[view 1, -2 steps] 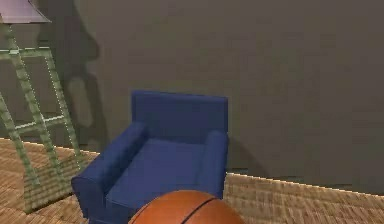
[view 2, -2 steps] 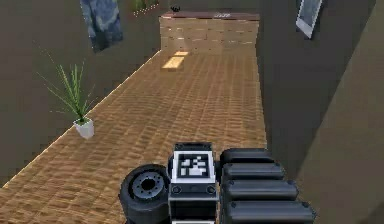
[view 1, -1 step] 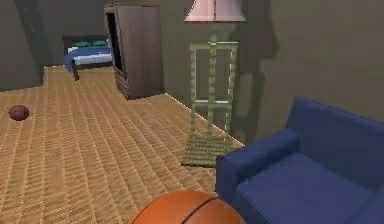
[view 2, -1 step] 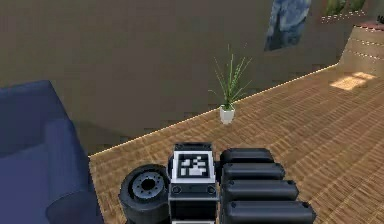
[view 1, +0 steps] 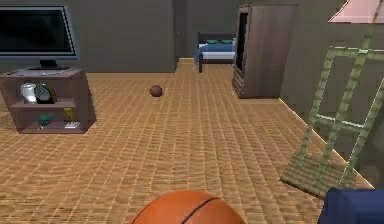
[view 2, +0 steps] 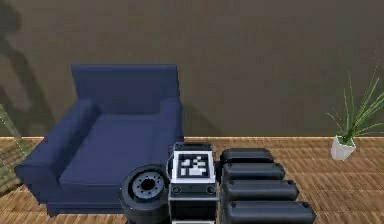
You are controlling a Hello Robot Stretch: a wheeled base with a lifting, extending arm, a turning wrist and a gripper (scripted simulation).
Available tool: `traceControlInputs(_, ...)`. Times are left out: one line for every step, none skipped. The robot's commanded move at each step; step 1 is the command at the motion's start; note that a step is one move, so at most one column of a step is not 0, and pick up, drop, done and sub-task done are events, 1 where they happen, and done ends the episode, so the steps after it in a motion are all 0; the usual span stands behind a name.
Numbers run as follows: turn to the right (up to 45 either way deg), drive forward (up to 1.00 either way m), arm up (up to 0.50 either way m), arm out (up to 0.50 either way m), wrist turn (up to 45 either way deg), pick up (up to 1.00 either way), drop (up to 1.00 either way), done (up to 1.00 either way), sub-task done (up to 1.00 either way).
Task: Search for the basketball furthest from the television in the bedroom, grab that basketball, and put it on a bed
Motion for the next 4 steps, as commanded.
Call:
traceControlInputs(0.0,1.0,0.0,0.0,0.0,0.0,0.0,0.0,0.0)
traceControlInputs(0.0,1.0,0.0,0.0,0.0,0.0,0.0,0.0,0.0)
traceControlInputs(0.0,1.0,0.0,0.0,0.0,0.0,0.0,0.0,0.0)
traceControlInputs(0.0,1.0,0.0,0.0,0.0,0.0,0.0,0.0,0.0)
